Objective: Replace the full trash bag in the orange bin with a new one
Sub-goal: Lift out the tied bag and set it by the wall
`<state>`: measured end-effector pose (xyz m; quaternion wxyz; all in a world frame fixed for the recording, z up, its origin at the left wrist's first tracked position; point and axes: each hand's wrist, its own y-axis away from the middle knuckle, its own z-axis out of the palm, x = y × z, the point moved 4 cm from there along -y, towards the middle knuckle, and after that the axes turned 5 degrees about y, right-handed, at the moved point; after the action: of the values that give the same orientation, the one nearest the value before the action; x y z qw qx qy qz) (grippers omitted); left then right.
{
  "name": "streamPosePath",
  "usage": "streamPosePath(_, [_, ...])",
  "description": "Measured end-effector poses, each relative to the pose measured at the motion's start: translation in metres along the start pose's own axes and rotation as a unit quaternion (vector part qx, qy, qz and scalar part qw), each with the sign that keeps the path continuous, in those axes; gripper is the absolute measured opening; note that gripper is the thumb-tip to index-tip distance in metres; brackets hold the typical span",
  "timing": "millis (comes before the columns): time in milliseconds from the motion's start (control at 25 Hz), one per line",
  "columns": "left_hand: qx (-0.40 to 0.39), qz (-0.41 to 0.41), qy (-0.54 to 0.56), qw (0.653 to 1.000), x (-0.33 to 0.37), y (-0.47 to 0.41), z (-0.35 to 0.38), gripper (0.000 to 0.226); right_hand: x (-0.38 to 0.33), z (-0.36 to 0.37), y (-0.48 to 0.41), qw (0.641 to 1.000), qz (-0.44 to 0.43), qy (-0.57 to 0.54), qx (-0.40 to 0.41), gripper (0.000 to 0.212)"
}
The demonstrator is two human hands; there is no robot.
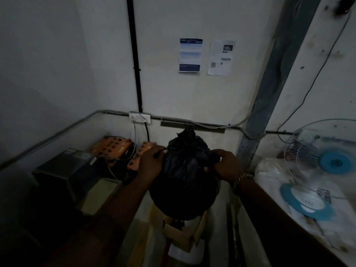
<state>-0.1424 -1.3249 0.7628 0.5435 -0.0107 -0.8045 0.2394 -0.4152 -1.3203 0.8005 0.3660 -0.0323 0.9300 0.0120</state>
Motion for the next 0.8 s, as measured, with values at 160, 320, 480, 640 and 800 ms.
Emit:
streamPosePath(160, [-0.059, -0.045, 0.025, 0.997, -0.051, -0.036, 0.038, 0.013, 0.033, 0.029, -0.055, 0.997, 0.036, 0.056, -0.028, 0.060])
streamPosePath(320, [-0.111, -0.120, 0.060, 0.985, -0.098, -0.070, 0.066, 0.015, 0.053, 0.058, -0.101, 0.995, 0.054, 0.078, -0.021, 0.047])
streamPosePath(480, [-0.151, -0.113, 0.024, 0.982, -0.136, -0.097, 0.087, 0.017, 0.070, 0.082, -0.137, 0.993, 0.072, 0.096, -0.021, 0.059])
streamPosePath(640, [-0.163, -0.122, 0.040, 0.978, -0.157, -0.123, 0.100, 0.017, 0.085, 0.095, -0.175, 0.986, 0.091, 0.136, -0.041, 0.056])
streamPosePath(800, [-0.178, -0.136, 0.054, 0.973, -0.180, -0.145, 0.114, 0.016, 0.090, 0.097, -0.202, 0.988, 0.114, 0.108, -0.011, 0.065])
